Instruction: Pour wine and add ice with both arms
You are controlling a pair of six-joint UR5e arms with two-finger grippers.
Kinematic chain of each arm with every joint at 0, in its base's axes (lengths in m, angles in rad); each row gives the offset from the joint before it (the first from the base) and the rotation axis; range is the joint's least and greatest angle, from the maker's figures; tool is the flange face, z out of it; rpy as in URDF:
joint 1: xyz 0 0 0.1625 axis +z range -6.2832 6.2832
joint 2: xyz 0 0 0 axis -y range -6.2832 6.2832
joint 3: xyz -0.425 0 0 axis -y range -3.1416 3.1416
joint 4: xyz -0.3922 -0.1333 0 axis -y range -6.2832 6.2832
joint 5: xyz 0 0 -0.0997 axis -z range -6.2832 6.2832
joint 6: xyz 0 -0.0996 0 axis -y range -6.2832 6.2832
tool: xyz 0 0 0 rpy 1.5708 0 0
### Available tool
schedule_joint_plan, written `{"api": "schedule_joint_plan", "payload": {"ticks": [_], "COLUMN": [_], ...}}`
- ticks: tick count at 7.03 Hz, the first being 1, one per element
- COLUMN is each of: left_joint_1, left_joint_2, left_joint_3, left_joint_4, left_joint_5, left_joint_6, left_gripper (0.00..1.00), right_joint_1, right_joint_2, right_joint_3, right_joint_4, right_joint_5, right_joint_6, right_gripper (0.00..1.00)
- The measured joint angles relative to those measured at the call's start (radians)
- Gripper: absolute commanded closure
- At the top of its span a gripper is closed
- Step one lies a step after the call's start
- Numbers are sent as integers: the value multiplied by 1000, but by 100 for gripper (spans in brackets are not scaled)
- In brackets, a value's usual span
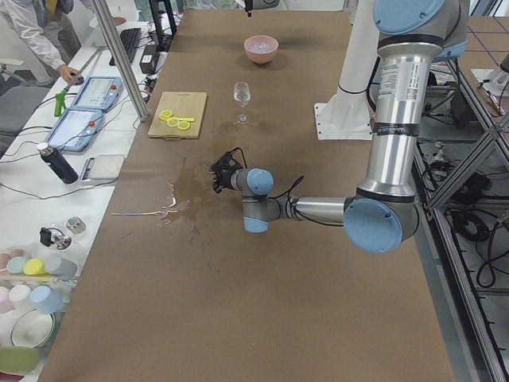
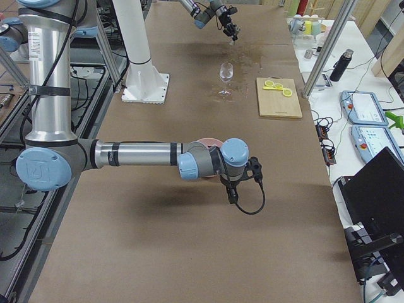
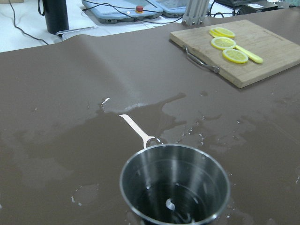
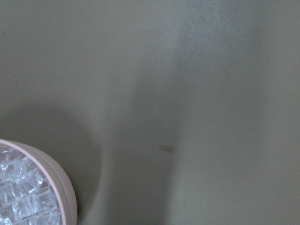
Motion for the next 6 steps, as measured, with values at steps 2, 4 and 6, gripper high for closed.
{"api": "schedule_joint_plan", "payload": {"ticks": [2, 4, 6], "left_joint_1": [-1, -22, -80], "left_joint_2": [-31, -74, -127], "left_joint_3": [-2, -5, -7], "left_joint_4": [1, 58, 113], "left_joint_5": [-1, -2, -50], "left_joint_6": [56, 139, 169], "left_gripper": [100, 100, 100], "right_joint_1": [0, 1, 1], "right_joint_2": [-11, -25, -29], "right_joint_3": [-2, -4, -5], "right_joint_4": [21, 29, 29], "right_joint_5": [3, 4, 4], "right_joint_6": [2, 2, 2], "right_gripper": [0, 0, 0]}}
